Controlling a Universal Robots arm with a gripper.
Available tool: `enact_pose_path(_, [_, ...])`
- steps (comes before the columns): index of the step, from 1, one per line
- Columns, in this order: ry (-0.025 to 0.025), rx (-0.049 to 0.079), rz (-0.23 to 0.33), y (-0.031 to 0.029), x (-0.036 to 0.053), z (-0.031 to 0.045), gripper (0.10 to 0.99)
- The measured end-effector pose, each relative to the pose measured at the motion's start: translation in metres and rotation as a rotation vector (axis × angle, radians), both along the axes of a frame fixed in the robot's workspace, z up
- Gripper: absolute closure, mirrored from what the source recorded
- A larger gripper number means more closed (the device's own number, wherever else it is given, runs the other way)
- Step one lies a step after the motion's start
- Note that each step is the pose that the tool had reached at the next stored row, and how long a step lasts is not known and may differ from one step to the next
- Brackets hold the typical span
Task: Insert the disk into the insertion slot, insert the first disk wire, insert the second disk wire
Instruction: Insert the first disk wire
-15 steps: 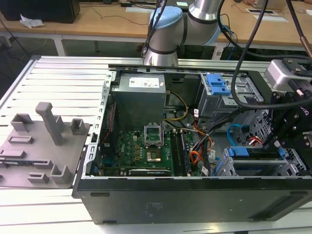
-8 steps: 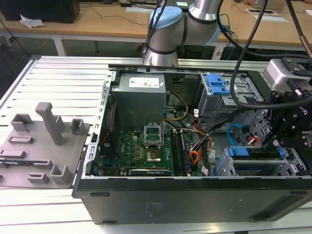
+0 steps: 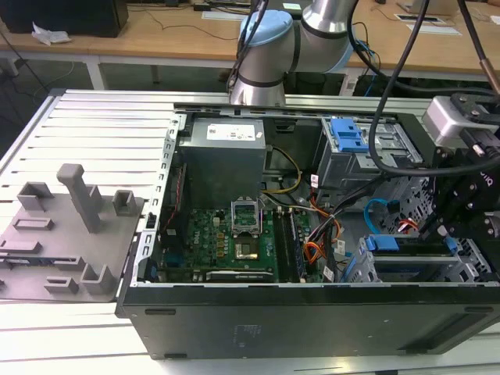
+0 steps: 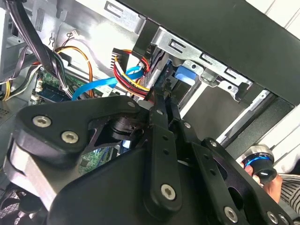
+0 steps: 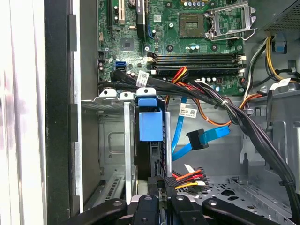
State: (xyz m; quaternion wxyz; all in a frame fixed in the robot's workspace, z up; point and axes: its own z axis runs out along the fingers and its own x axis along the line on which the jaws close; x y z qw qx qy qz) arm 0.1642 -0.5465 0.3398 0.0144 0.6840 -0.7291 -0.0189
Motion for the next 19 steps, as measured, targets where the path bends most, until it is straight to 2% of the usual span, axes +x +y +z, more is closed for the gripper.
enact_pose_path(7, [0.0004, -0.001, 0.0, -0.0018, 0.0002, -0.0033, 0.922])
enact_pose_path(8, [0.0009, 0.0, 0.0, -0.0019, 0.0, -0.0041, 0.91])
enact_pose_path(9, [0.0006, 0.0, 0.0, -0.0019, 0.0001, -0.004, 0.847])
enact_pose_path(10, [0.0005, -0.001, 0.0, -0.0019, 0.0001, -0.0027, 0.847])
enact_pose_path(11, [0.0005, -0.001, 0.0, -0.0019, 0.0002, 0.0004, 0.847])
enact_pose_path(15, [0.0005, -0.001, 0.0, -0.0001, 0.0001, 0.0223, 0.847])
enact_pose_path(16, [0.0005, -0.001, 0.0, 0.001, 0.0002, 0.0284, 0.863])
enact_pose_path(17, [0.0005, -0.001, 0.0, 0.0013, 0.0002, 0.0326, 0.925])
enact_pose_path(18, [0.0006, -0.001, 0.0, 0.0013, 0.0001, 0.0368, 0.925])
enact_pose_path(19, [0.0005, -0.001, 0.0, 0.0013, 0.0002, 0.0444, 0.98])
